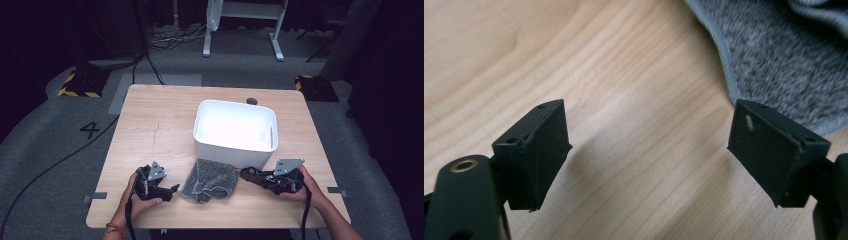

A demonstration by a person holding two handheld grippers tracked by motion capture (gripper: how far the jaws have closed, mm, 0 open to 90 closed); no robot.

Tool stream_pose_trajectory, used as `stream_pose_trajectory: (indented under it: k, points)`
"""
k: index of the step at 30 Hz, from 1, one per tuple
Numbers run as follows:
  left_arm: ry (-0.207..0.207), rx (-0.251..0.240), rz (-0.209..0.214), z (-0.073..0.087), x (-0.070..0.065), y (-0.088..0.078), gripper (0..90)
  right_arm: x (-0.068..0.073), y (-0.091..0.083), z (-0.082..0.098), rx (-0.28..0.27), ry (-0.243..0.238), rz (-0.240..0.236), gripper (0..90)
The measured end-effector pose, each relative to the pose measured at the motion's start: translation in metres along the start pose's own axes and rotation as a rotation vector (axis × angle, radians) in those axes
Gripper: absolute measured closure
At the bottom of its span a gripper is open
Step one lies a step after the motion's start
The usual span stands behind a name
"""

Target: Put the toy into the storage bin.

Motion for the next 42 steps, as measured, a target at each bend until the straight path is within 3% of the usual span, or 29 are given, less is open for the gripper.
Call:
stream_pose_trajectory:
  k: [6,23,34,42]
  points:
    - [-0.036,0.015,-0.010,-0.001,0.005,0.002,15.5,0.000,-0.001,0.001,-0.004,-0.031,-0.015,57.1]
    - [-0.033,0.014,-0.010,-0.001,0.006,0.003,15.3,-0.002,-0.009,0.007,-0.013,-0.025,0.002,57.2]
    - [-0.033,0.015,-0.009,-0.001,0.006,0.003,15.2,0.001,-0.022,0.003,-0.049,-0.034,0.001,57.2]
    - [-0.034,0.015,-0.008,-0.001,0.006,0.003,15.2,0.007,-0.040,-0.006,-0.101,-0.051,-0.001,57.2]
Point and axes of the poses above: each handheld gripper's, and its own axes: y roughly forward along the jaws, z roughly out of its underside, x roughly to its left, the point moved 3 cm from there along y, roughly forward along the jaws, and after that the axes turned 7 degrees about -y, right-handed, at the moved point
